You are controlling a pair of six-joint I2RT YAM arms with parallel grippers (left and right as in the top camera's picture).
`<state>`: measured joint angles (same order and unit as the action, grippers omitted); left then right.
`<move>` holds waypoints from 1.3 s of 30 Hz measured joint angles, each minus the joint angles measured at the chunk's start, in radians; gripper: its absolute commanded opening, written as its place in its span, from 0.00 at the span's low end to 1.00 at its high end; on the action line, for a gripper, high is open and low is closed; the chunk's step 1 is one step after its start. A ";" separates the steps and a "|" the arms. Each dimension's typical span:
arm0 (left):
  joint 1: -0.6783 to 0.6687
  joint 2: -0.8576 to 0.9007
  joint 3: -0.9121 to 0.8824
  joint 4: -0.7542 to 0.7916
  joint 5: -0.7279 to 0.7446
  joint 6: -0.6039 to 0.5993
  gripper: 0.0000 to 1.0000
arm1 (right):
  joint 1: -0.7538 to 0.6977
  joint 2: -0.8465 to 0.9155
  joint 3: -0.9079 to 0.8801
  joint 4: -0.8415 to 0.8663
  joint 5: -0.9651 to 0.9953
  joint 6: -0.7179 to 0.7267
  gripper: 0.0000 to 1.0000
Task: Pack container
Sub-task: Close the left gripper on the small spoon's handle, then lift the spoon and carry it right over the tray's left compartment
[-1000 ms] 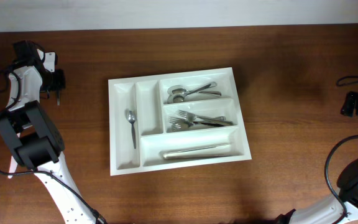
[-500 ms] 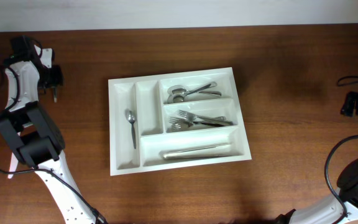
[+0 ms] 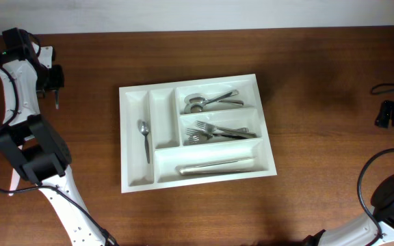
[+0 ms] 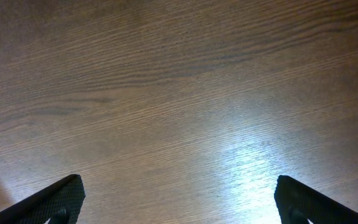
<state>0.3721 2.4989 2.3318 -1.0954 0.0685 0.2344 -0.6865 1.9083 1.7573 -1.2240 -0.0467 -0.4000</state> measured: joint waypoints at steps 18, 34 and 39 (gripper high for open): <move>-0.103 0.000 0.308 -0.521 0.058 -0.091 0.02 | 0.000 0.000 0.000 0.000 0.000 0.001 0.99; -0.183 -0.011 0.339 -0.589 0.146 -0.147 0.02 | 0.000 0.000 0.000 0.000 0.000 0.000 0.99; -0.182 -0.091 0.317 -0.588 0.172 -0.170 0.03 | 0.000 0.000 0.000 0.000 0.000 0.000 0.99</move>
<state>0.1898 2.4081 2.6484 -1.6836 0.2405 0.0643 -0.6865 1.9087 1.7573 -1.2240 -0.0467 -0.3996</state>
